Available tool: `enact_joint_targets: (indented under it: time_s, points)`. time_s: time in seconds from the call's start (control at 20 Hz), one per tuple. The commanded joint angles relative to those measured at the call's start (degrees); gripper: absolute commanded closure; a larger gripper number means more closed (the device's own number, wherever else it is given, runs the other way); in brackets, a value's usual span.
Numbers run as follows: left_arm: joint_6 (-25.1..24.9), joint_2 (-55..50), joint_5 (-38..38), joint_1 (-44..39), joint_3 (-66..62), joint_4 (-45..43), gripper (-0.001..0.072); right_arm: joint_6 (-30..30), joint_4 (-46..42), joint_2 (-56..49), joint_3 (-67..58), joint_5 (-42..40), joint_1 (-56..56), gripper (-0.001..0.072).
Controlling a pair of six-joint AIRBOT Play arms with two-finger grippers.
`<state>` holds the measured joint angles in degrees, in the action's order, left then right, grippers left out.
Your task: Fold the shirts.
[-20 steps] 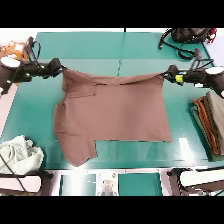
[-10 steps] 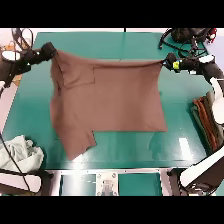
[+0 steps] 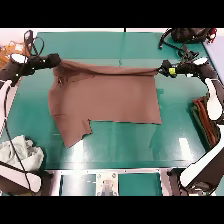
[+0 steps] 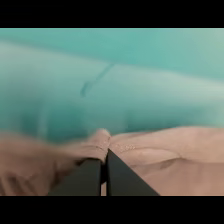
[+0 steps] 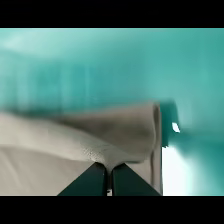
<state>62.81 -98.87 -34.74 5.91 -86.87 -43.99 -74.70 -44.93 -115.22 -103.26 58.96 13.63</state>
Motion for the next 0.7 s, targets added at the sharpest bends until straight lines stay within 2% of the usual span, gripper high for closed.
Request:
enact_joint_targets:
  time_s: [0.0, 0.15, 0.25, 0.35, 0.65]
  points:
    - [2.91, -1.18, -6.12, 0.02, -0.22, -8.44, 0.0685, -0.13, -7.15, -0.35, 0.0, 12.09, 0.02, 0.0691]
    - [4.72, -1.18, -11.26, 0.02, -0.2, -13.77, 0.0686, -1.42, -10.56, -0.33, 0.0, 17.2, 0.04, 0.0691]
    - [8.02, -1.18, -13.18, 0.02, -0.2, -18.93, 0.0686, -1.57, -13.33, -0.35, 0.0, 18.56, 0.02, 0.0691]
    - [8.94, -1.2, -14.71, 0.02, -0.2, -21.97, 0.0686, -1.86, -14.1, -0.35, 0.0, 18.71, 0.04, 0.0691]
    - [12.17, -1.2, -17.0, 3.72, -0.81, -22.6, 0.0686, -2.75, -14.14, -0.35, -0.09, 17.99, 1.25, 0.069]
